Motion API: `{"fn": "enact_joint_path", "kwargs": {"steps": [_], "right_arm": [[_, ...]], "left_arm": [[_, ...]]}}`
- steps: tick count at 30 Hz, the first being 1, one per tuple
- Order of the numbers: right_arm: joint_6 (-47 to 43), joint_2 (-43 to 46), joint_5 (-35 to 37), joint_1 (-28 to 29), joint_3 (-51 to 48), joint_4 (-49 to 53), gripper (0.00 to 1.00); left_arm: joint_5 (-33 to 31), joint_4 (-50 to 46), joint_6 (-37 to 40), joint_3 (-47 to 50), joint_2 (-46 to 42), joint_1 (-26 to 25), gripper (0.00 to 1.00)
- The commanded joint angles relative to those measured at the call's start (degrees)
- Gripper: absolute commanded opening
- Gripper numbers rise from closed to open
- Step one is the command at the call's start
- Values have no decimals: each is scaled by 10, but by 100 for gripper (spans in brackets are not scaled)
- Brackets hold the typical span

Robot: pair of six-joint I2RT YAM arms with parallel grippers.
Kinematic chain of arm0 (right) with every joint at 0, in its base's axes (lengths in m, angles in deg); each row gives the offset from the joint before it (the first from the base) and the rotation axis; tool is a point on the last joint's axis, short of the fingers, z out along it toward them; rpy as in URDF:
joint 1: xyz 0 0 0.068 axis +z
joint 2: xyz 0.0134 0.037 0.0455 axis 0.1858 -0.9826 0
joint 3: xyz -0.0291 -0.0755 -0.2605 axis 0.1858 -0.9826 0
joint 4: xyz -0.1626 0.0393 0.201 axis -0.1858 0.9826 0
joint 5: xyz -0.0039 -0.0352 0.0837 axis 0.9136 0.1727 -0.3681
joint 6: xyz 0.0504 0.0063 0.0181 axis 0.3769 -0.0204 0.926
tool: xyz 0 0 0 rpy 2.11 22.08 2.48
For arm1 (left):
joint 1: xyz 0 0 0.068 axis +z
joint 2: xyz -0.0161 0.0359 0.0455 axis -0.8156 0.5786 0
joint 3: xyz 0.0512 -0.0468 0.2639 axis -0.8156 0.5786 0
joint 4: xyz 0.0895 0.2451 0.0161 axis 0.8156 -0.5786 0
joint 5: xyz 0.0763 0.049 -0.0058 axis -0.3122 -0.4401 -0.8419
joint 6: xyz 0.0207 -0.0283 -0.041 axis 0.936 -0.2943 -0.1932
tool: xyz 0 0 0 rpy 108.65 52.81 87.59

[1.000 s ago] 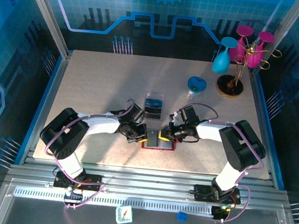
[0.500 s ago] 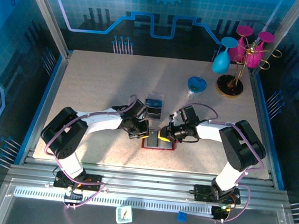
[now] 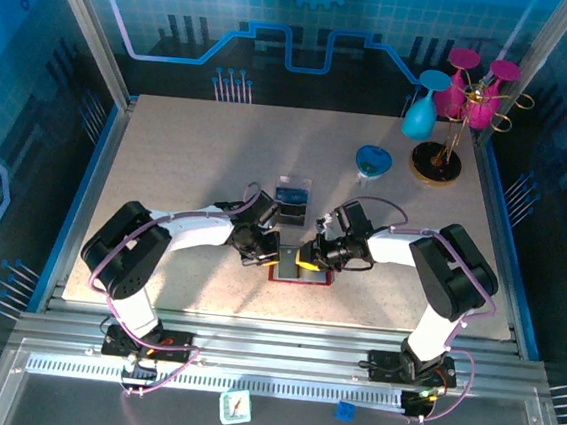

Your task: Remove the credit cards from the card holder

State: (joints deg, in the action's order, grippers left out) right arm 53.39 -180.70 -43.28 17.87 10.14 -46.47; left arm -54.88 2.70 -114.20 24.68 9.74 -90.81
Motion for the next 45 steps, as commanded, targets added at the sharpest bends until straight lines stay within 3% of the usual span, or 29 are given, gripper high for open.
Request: {"fn": "enact_joint_path", "kwargs": {"steps": [1, 10, 15, 25, 33, 45], "right_arm": [[7, -10, -9, 8, 14, -5, 20], [-1, -18, 3, 14, 22, 14, 24], [-31, -4, 47, 19, 39, 80, 30], [-74, 23, 121, 30, 72, 184, 31], [-74, 48, 119, 30, 86, 193, 31], [-44, 75, 67, -4, 36, 122, 31]], "left_arm": [[-8, -15, 13, 3, 7, -3, 0], [-8, -16, 13, 5, 6, -3, 0], [-9, -16, 12, 7, 6, -3, 0], [-9, -13, 12, 12, 7, -3, 0], [-8, -14, 11, 0, 0, -3, 0], [2, -29, 14, -46, 16, -31, 0]]}}
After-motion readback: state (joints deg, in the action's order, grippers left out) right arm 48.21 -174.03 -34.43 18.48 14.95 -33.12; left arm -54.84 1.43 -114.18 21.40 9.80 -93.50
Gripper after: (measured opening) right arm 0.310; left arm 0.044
